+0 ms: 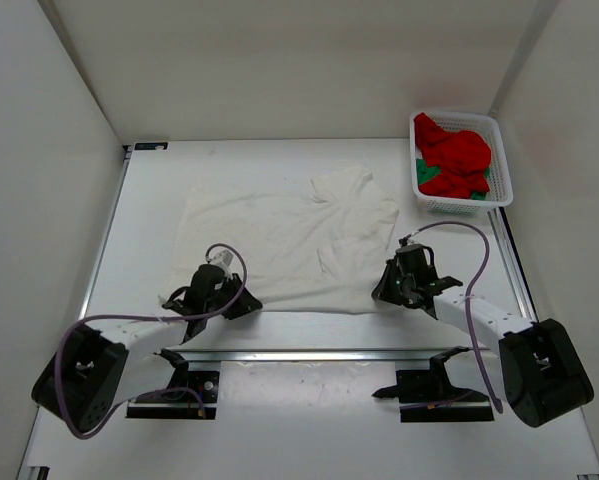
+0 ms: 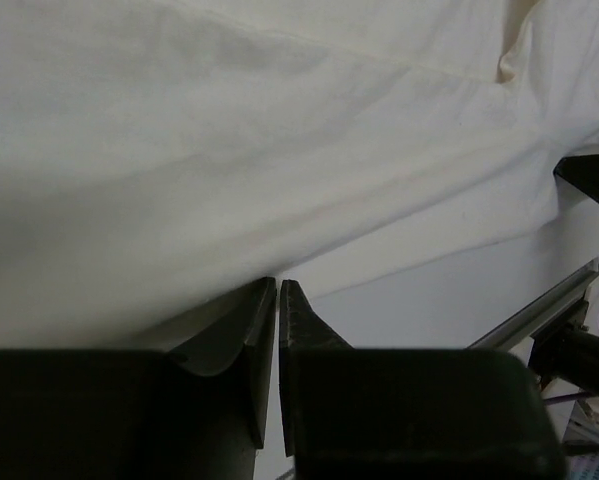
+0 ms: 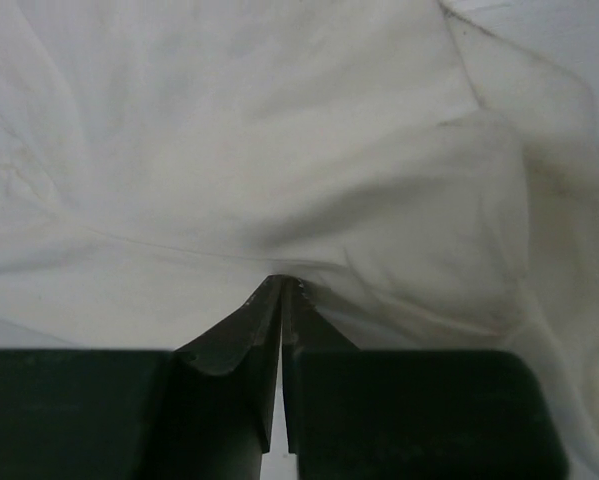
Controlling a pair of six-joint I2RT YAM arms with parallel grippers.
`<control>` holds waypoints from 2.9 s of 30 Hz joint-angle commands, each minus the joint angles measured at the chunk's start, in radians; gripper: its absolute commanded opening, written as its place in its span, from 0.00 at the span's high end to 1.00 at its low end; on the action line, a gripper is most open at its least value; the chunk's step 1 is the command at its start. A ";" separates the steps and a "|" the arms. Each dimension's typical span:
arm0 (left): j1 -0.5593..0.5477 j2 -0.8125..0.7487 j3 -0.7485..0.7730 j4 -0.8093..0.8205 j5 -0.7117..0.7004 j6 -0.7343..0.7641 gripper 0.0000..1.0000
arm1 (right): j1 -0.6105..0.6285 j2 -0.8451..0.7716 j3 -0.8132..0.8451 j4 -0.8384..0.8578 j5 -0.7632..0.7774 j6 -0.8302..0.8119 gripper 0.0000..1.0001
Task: Fold and stack the t-shirts
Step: Fold the flattened tshirt in 1/3 of the way, then grap the side of the flattened tshirt furthest away from the robot with both arms
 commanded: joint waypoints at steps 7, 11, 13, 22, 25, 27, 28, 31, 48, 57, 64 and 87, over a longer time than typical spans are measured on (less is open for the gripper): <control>0.001 -0.041 0.332 -0.342 -0.033 0.115 0.76 | 0.016 0.004 0.226 -0.056 -0.043 -0.012 0.75; 0.093 0.082 0.506 -0.271 -0.020 0.105 0.71 | -0.001 0.130 0.349 0.042 -0.132 -0.035 0.85; 0.147 0.180 0.582 -0.225 0.005 0.085 0.72 | 0.020 0.214 0.392 0.082 -0.152 -0.049 0.99; 0.490 0.568 0.898 -0.253 -0.044 0.063 0.82 | 0.126 0.316 0.359 0.231 -0.236 -0.059 1.00; 0.541 0.703 1.087 -0.362 -0.137 0.161 0.76 | 0.144 0.296 0.311 0.258 -0.235 -0.069 1.00; 0.567 0.794 1.191 -0.443 -0.193 0.209 0.71 | 0.146 0.288 0.291 0.263 -0.241 -0.070 1.00; 0.575 0.812 1.256 -0.468 -0.202 0.230 0.68 | 0.143 0.278 0.279 0.276 -0.250 -0.066 1.00; 0.584 0.929 1.412 -0.557 -0.274 0.304 0.63 | 0.132 0.253 0.260 0.283 -0.250 -0.076 1.00; 0.560 1.182 1.727 -0.754 -0.337 0.404 0.50 | 0.137 0.256 0.267 0.281 -0.271 -0.098 1.00; 0.554 1.268 1.876 -0.826 -0.305 0.404 0.62 | 0.134 0.253 0.290 0.272 -0.270 -0.087 1.00; 0.560 1.267 1.865 -0.823 -0.296 0.401 0.78 | 0.114 0.238 0.311 0.264 -0.273 -0.092 0.99; 0.572 0.920 1.466 -0.514 -0.166 0.226 1.00 | -0.199 1.102 1.491 -0.219 0.052 -0.277 0.69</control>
